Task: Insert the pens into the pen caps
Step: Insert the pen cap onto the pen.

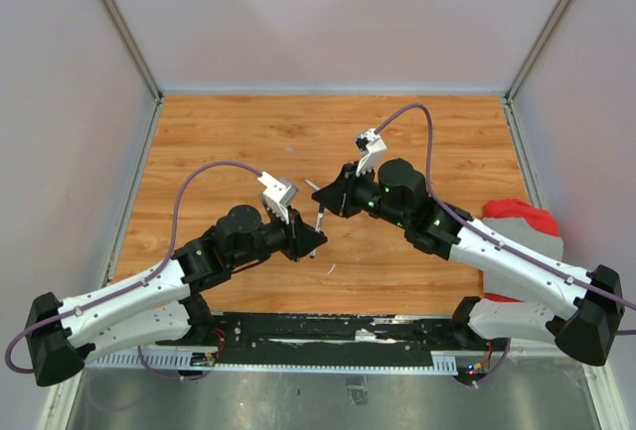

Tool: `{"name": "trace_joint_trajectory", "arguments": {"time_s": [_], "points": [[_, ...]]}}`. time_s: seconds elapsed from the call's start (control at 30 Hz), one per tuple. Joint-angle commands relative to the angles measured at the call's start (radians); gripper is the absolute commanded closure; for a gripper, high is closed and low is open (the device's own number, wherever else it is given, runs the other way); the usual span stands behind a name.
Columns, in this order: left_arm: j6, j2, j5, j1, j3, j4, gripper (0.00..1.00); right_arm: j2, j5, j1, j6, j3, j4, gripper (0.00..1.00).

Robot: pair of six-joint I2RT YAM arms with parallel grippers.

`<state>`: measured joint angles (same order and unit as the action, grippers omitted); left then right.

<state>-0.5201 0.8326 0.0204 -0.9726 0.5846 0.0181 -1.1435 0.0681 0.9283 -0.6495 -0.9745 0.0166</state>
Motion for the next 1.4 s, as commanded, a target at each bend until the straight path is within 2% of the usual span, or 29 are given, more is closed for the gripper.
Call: {"name": "trace_joint_trajectory", "arguments": {"time_s": [0.0, 0.77, 1.1, 1.23, 1.37], "points": [[0.007, -0.019, -0.03, -0.003, 0.101, 0.119, 0.99, -0.016, 0.065, 0.09, 0.019, 0.063, -0.06, 0.99], [-0.002, -0.032, -0.001, -0.003, 0.167, 0.133, 0.99, 0.002, -0.046, 0.222, -0.067, 0.238, -0.108, 1.0], [0.0, -0.025, -0.021, -0.003, 0.156, 0.136, 1.0, 0.014, -0.077, 0.249, -0.083, 0.282, -0.071, 1.0], [0.003, -0.023, -0.026, -0.003, 0.132, 0.12, 0.99, 0.041, -0.158, 0.248, -0.046, 0.239, -0.105, 0.99], [0.002, -0.016, -0.005, -0.003, 0.089, 0.114, 1.0, 0.056, -0.287, 0.248, -0.03, 0.176, -0.109, 0.92]]}}
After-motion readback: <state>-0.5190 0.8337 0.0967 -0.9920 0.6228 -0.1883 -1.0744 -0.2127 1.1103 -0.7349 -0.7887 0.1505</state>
